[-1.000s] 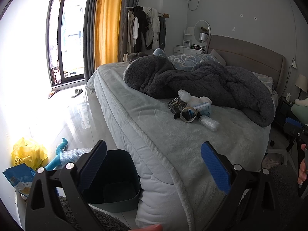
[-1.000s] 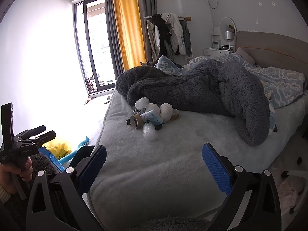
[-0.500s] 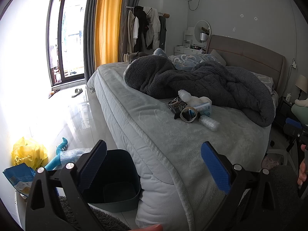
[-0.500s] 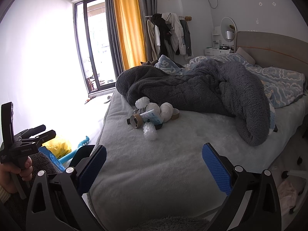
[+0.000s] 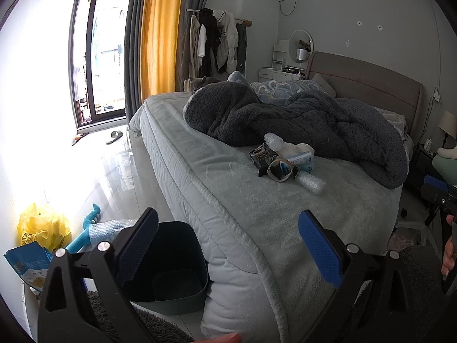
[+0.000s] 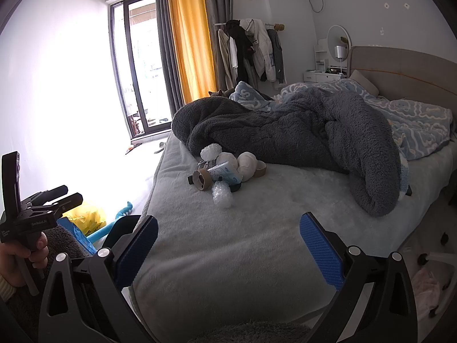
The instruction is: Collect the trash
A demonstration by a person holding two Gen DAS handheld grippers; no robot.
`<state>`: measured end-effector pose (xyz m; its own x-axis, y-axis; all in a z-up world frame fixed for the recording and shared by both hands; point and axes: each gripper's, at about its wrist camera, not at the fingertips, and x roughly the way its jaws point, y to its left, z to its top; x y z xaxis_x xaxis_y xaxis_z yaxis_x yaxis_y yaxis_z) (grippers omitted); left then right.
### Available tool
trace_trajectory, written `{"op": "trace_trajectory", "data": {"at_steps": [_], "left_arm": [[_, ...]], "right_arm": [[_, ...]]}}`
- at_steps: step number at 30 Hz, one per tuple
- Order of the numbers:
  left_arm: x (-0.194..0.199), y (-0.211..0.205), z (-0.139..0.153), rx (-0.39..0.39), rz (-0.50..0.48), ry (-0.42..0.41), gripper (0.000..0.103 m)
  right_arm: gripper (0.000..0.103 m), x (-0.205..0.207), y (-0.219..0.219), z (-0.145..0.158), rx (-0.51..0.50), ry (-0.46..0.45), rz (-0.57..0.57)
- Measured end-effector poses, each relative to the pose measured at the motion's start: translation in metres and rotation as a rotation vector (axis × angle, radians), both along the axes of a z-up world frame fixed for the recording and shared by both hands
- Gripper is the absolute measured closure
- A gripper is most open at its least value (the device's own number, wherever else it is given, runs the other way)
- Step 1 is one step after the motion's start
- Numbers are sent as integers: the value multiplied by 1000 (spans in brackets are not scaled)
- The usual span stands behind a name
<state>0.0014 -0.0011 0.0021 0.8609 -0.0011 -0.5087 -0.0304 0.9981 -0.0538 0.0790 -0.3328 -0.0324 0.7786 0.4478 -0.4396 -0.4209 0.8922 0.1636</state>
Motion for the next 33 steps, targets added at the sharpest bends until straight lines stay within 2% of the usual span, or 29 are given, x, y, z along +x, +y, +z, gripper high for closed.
{"op": "trace_trajectory", "data": {"at_steps": [29, 33], "left_arm": [[-1, -1, -2, -6, 0, -1, 3], [-2, 1, 4, 16, -11, -10, 3]], "right_arm": [[2, 2, 1, -1, -2, 11, 4], [2, 0, 1, 0, -30, 29, 12]]}}
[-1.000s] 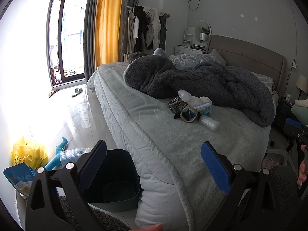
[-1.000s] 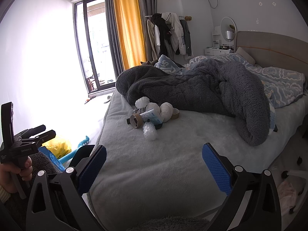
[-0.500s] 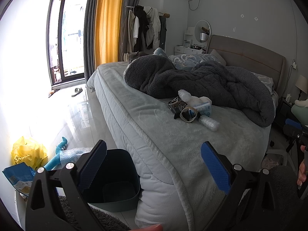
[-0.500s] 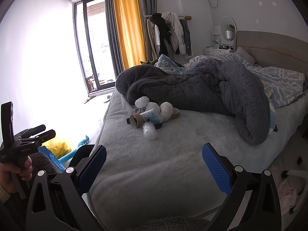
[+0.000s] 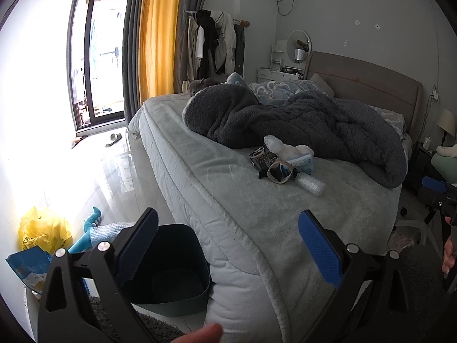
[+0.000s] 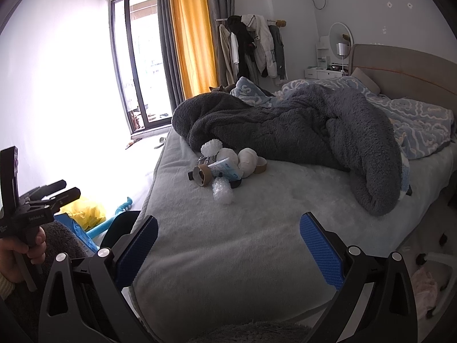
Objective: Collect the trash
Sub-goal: 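Reach the right tool to the bubble-wrap roll and close on it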
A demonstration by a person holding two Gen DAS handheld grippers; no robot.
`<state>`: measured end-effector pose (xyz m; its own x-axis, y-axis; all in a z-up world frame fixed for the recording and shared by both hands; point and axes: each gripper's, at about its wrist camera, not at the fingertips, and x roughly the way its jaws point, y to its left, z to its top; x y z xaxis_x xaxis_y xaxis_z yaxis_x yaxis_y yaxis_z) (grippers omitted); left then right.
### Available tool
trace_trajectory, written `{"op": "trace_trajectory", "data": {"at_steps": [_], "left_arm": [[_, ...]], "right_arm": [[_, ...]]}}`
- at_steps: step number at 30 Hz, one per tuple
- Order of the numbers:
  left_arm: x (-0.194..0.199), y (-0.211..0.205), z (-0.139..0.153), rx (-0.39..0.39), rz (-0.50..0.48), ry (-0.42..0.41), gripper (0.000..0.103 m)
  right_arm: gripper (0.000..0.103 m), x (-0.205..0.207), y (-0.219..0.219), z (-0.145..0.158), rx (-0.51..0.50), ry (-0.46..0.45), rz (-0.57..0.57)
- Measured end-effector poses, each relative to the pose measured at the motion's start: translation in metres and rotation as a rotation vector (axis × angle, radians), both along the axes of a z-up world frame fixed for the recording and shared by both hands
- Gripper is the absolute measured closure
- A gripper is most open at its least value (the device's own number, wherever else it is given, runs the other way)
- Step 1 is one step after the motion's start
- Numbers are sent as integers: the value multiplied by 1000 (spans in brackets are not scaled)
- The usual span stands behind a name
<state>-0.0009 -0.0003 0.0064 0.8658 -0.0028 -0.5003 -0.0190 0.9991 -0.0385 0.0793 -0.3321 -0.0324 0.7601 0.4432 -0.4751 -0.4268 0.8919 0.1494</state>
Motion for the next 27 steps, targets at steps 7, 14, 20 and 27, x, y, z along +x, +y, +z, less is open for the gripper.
{"op": "trace_trajectory", "data": {"at_steps": [7, 14, 20, 27], "left_arm": [[10, 27, 19, -103, -20, -20, 3], [37, 22, 28, -65, -72, -37, 4], [78, 17, 10, -57, -144, -18, 5], [110, 6, -12, -59, -261, 2, 13]], "right_arm": [[2, 0, 12, 24, -18, -41, 20], [10, 26, 32, 14, -23, -14, 74], [21, 62, 50, -6, -60, 26, 94], [32, 104, 63, -39, -100, 96, 116]]}}
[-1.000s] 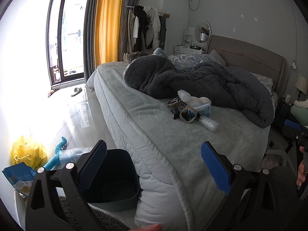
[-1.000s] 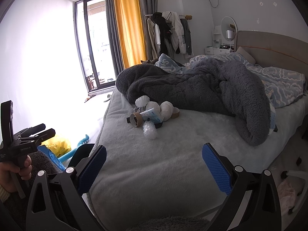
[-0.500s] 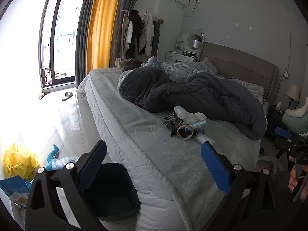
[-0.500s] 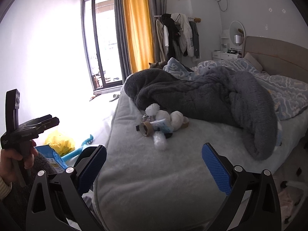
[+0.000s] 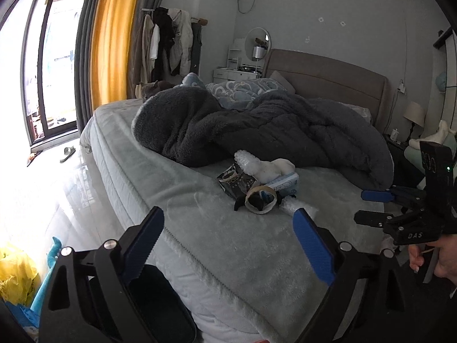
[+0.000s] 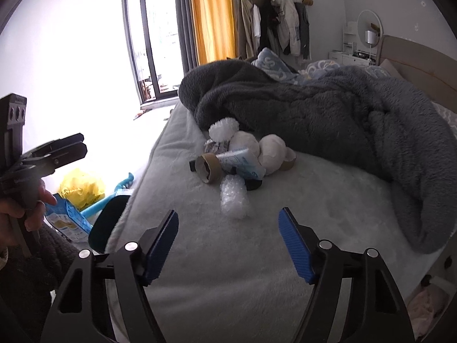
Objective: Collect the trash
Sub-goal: 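Reach the right tool to the bubble-wrap roll and close on it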
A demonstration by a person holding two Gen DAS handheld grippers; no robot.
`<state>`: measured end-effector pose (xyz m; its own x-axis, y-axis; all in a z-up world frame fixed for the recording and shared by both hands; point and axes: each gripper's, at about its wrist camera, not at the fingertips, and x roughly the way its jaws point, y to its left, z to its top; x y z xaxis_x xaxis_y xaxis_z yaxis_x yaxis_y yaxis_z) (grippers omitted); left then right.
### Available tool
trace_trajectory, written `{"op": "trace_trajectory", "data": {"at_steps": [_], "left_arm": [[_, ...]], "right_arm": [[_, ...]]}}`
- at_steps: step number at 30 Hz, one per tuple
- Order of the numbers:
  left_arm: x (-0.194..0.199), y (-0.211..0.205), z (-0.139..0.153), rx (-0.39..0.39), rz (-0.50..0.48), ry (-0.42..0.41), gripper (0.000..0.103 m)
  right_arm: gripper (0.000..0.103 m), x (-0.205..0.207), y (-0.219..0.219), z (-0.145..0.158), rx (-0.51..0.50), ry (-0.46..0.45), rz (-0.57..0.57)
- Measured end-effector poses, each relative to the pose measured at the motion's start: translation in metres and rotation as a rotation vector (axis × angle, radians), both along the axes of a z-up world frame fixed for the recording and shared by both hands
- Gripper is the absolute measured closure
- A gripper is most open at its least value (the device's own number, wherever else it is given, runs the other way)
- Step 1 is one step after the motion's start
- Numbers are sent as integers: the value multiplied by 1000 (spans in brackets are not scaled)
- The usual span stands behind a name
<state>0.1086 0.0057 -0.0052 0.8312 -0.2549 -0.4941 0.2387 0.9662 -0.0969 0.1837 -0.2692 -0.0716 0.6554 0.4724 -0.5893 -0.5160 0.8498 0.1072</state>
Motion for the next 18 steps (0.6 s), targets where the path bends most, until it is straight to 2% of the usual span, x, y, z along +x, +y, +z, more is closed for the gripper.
{"op": "trace_trajectory", "data": {"at_steps": [3, 6, 10, 14, 18], "left_arm": [[14, -5, -8, -12, -37, 19, 15], [26, -8, -11, -33, -59, 32, 22], [40, -16, -14, -31, -98, 31, 24], [56, -25, -24, -24, -127, 58, 31], [71, -36, -35, -12, -171, 85, 32]], "right_arm": [[35, 13, 4, -9, 2, 22, 25], [37, 26, 10, -17, -7, 39, 54], [40, 41, 18, -26, -17, 59, 86], [43, 53, 30, -33, -38, 62, 108], [51, 67, 38, -41, -57, 74, 118]]}}
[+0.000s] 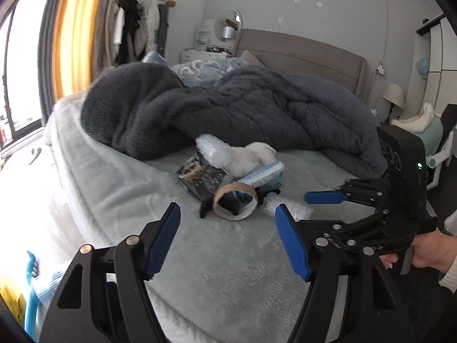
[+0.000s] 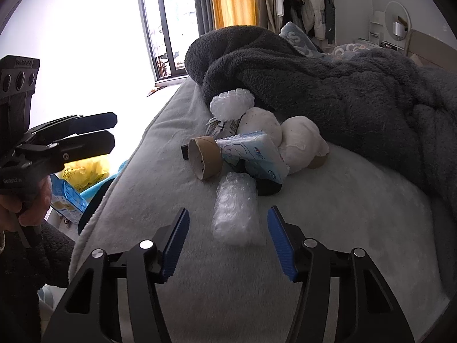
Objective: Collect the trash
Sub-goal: 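Reach the right tool to the bubble-wrap roll and close on it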
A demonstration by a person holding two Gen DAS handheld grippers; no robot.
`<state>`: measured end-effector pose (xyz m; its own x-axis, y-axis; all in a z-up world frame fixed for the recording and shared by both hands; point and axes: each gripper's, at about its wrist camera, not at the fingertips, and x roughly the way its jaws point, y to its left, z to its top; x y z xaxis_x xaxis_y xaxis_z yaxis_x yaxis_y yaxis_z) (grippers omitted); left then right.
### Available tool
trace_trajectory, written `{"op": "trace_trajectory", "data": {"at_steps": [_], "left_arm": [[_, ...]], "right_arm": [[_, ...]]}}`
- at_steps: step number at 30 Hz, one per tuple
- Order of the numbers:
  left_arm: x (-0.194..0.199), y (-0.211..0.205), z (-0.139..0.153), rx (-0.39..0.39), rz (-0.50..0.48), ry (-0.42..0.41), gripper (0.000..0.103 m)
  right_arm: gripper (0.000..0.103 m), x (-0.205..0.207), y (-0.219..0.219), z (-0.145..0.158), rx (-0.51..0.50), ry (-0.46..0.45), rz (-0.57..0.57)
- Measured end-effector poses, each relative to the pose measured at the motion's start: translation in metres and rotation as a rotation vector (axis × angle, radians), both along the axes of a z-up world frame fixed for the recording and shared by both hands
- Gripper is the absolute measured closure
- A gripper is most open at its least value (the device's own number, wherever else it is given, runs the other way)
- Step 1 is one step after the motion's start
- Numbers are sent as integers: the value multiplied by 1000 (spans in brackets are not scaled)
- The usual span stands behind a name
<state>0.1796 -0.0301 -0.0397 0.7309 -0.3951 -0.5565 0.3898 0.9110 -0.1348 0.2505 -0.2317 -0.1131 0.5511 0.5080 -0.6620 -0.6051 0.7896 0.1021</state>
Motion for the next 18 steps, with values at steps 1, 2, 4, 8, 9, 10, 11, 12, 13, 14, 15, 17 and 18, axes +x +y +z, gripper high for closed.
{"op": "trace_trajectory", "data": {"at_steps": [1, 2, 4, 8, 9, 10, 11, 12, 13, 14, 15, 17, 18], "left_arm": [[4, -3, -3, 2, -9, 8, 33], [8, -6, -6, 2, -17, 15, 34], [12, -11, -8, 2, -29, 17, 35], [24, -20, -12, 12, -43, 20, 35], [28, -22, -14, 8, -43, 25, 35], [31, -24, -15, 9, -42, 26, 35], [34, -25, -17, 11, -40, 30, 35], [37, -26, -19, 16, -38, 34, 35], [41, -27, -22, 17, -36, 40, 35], [43, -28, -24, 14, -35, 45, 37], [46, -29, -26, 11, -34, 54, 38], [50, -31, -29, 11, -31, 62, 44], [51, -32, -30, 12, -30, 63, 44]], "right_arm": [[53, 3, 0, -2, -3, 3, 0], [54, 6, 1, -4, -7, 8, -1], [58, 11, 2, -8, -6, 16, -2], [63, 19, 3, -12, -19, 44, 4], [63, 20, 4, -12, -23, 51, 7], [65, 21, 5, -14, -30, 59, 7], [66, 22, 6, -15, -35, 65, 9], [67, 23, 7, -15, -37, 67, 10], [68, 23, 8, -15, -36, 68, 12], [68, 23, 7, -14, -31, 70, 14], [68, 21, 6, -12, -21, 71, 16], [68, 19, 3, -9, -8, 65, 17], [68, 18, 1, -7, -2, 63, 15]]}}
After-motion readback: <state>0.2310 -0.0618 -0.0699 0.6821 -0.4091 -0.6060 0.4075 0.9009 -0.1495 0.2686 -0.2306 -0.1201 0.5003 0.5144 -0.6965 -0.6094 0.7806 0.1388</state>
